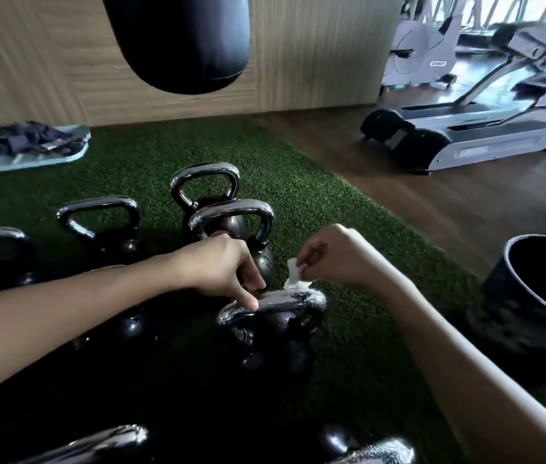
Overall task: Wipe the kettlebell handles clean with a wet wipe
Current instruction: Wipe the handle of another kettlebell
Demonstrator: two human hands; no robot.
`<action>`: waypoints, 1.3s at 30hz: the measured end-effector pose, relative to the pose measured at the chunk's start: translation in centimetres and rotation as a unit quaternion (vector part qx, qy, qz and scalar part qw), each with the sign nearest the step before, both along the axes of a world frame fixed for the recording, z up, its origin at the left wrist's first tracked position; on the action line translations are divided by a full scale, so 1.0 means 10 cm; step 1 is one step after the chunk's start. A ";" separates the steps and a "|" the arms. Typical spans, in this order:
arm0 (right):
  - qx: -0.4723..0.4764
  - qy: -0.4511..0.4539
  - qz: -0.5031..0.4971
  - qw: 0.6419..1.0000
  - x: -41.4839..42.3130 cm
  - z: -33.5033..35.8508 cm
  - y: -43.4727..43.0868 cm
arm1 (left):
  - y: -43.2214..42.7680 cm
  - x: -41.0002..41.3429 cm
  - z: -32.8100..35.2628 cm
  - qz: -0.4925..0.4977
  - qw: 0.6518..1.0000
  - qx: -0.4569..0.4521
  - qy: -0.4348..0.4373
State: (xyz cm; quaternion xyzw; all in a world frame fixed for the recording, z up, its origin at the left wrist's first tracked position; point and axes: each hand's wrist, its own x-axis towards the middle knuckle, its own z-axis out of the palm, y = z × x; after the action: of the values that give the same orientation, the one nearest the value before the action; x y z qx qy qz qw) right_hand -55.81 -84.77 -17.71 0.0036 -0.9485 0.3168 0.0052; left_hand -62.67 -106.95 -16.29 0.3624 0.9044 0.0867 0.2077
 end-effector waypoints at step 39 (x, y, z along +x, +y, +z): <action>0.039 0.139 0.132 0.981 0.34 -0.47 -0.12 | -0.21 0.06 -0.27 0.069 0.994 0.082 -0.023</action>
State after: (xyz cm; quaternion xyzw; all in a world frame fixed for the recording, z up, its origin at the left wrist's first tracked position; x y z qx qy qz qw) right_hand -52.38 -85.94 -22.36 0.1726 -0.9413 0.2741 0.0954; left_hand -62.03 -109.02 -18.99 0.3132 0.9120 0.1830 0.1914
